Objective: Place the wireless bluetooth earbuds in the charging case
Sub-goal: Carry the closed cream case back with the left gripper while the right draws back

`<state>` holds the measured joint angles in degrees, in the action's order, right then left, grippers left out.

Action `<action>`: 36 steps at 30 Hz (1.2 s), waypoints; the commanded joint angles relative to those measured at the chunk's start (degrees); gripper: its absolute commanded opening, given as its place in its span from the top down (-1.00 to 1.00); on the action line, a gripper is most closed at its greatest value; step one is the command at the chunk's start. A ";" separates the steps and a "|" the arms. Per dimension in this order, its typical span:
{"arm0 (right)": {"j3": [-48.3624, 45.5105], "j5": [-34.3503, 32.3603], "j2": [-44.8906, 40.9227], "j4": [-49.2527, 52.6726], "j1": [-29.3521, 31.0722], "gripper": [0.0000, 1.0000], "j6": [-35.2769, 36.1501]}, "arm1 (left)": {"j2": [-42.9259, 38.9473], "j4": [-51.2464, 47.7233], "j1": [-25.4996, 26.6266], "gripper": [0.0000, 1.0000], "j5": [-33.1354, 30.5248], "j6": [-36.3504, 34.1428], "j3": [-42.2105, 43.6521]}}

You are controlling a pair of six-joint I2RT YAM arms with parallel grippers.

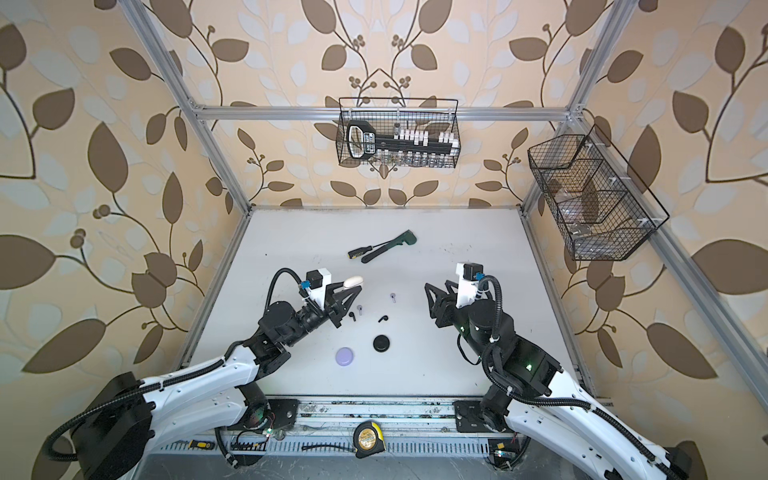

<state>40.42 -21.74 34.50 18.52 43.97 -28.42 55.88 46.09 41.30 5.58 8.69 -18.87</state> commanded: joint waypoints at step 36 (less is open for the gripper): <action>-0.38 10.47 20.05 -5.21 -4.06 -0.18 0.13 | 15.39 -27.04 -32.66 1.00 2.21 30.84 -4.07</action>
<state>40.38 -12.51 53.19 14.48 40.10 -28.08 69.19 14.06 9.98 3.38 38.26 -22.90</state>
